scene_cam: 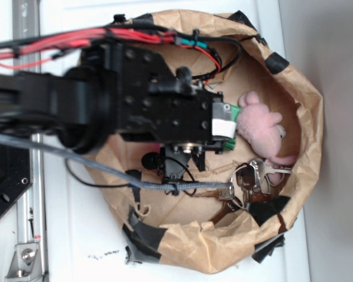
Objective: Grab the carrot.
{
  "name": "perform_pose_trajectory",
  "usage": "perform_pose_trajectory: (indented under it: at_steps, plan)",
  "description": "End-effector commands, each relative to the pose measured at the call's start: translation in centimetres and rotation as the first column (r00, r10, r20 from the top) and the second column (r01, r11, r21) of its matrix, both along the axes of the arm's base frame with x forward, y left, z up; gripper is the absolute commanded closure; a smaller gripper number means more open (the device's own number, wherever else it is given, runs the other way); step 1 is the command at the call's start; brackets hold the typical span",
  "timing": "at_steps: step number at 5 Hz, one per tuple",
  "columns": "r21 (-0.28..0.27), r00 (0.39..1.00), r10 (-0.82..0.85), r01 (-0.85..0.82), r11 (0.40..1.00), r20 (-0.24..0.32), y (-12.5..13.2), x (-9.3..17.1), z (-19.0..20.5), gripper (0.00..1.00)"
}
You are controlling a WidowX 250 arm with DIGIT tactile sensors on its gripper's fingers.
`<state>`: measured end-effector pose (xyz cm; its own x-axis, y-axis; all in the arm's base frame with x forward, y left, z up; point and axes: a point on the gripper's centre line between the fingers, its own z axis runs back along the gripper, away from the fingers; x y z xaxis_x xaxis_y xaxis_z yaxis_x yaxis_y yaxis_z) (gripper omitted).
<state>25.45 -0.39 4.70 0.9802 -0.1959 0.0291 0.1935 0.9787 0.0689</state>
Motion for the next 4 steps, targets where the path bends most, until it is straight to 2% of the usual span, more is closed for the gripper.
perform_pose_trajectory:
  at_steps: [1, 2, 3, 4]
  plan:
    - [-0.054, 0.997, 0.023, -0.019, 0.998, 0.078, 1.3, 0.8, 8.0, 1.00]
    - [-0.078, 0.977, 0.188, -0.181, 0.980, 0.105, 2.6, 0.0, 11.7, 1.00]
    - [-0.083, 0.939, 0.291, -0.280, 0.956, 0.183, 3.5, -0.6, 14.4, 1.00]
    - [-0.102, 0.924, 0.343, -0.329, 0.939, 0.171, 3.9, -0.5, 14.2, 1.00]
